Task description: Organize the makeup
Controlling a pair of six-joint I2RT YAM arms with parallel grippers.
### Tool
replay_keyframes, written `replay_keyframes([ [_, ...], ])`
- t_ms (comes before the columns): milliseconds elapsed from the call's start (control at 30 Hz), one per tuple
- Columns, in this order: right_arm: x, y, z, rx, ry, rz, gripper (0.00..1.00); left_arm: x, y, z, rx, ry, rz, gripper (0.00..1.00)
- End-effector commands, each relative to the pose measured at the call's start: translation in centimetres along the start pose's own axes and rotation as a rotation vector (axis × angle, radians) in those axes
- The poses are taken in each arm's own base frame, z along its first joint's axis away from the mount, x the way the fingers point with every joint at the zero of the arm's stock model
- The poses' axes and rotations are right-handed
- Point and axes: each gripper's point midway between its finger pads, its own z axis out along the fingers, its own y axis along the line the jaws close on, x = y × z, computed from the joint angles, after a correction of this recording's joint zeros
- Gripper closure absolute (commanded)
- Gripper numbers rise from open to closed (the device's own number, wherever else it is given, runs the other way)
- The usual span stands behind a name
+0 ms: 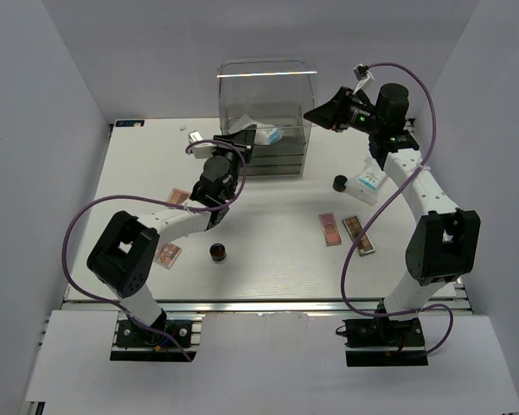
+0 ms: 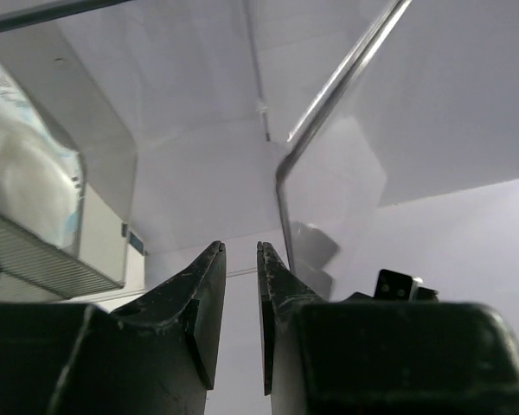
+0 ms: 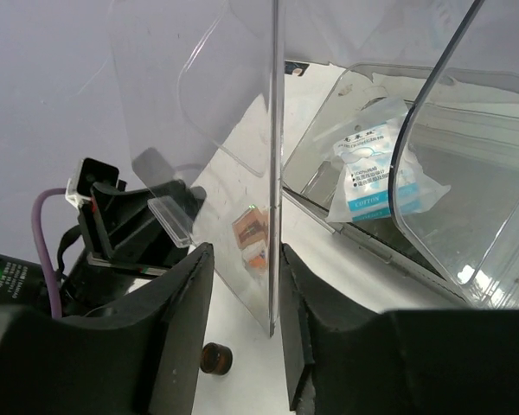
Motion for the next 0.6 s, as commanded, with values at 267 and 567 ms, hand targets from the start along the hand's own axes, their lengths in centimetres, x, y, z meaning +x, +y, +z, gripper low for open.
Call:
replay_keyframes([
  [267,-2.1,2.7,-1.6,-0.013,-0.043,-0.146,0.36,-1.0,-8.0,-0.1,0.209,0.014,-0.024,0.68],
  [567,-2.2,-3.9,-8.6,0.196,-0.041,-0.211,0.29,-1.3,-9.5,-0.2,0.240,0.006,-0.024,0.67],
])
